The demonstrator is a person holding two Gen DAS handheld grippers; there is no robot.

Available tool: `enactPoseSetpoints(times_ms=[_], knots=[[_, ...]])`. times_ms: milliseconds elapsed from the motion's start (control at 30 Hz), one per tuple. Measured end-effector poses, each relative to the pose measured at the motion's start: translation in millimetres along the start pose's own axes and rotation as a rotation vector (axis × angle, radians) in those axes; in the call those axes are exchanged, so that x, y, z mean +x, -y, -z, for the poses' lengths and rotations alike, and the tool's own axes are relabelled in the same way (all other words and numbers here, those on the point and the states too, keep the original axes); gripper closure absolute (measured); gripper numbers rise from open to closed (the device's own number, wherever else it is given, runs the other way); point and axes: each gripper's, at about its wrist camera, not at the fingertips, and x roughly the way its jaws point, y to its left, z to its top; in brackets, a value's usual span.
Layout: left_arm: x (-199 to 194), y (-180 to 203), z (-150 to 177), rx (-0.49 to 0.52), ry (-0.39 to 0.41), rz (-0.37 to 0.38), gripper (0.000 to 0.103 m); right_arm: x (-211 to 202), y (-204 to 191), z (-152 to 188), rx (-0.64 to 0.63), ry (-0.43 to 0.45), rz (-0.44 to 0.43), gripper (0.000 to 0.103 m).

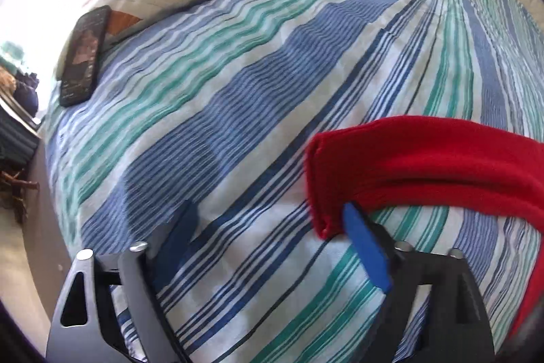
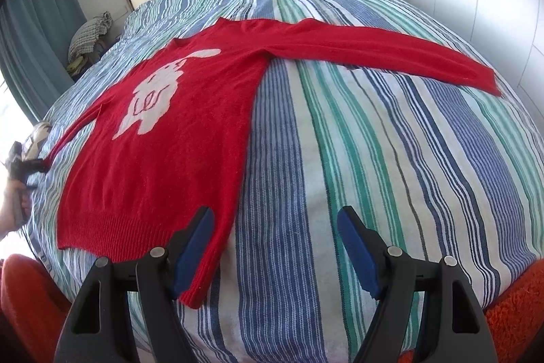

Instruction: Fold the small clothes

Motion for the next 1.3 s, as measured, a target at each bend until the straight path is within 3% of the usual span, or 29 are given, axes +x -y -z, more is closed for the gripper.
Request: enactPoseSetpoints(times_ms=[200,367,500,600,767,833,933,1033,1133,1200,1300], knots=[[-54.3,-8.8,39.5,0.000,0.079,0.097,0.008,-8.3,11.1,-2.9,0.059,0.030,0.008,0.029],[-126.3,37.7,99.0,0.178,0.179,0.291,0.008,-8.9,-7.9,-6.8,-0.027,0.038,0.001,0.029],[-154.3,85.5,150.3,0.304,0.113,0.468,0.008,-9.4,-37.8,-3.6,-0.160,0.040,-0.025,0.029],[-164.6,120.1,188.2,0.421,0.072,0.540,0.008,-6.1,-51.8,1.2,-0.227,0.017,-0.041,0.029],[-150.5,156.3,242.8,0.638,0.006,0.442,0.008,23.4,-39.2,13.2,-0.192,-0.153,-0.001,0.029],[-146.4,150.0,248.7,0.655,-0.007,0.420,0.008,23.3,-23.8,15.9,-0.129,-0.168,0.002,0.029],[-156.6,129.8,240.3,0.586,0.019,0.451,0.008,6.6,-3.0,9.6,-0.031,-0.097,0.048,0.029],[-174.7,106.0,222.1,0.472,0.139,0.488,0.008,-7.2,17.3,2.8,0.074,-0.016,0.069,0.029],[-181.4,92.8,207.7,0.399,0.236,0.462,0.007,-11.6,24.1,4.0,0.110,0.005,0.083,0.029],[-174.2,90.2,201.5,0.382,0.242,0.436,0.007,-12.6,23.9,2.8,0.107,0.007,0.086,0.029],[-158.6,86.4,198.8,0.349,0.187,0.418,0.007,-15.1,21.1,4.0,0.089,0.017,0.085,0.029]])
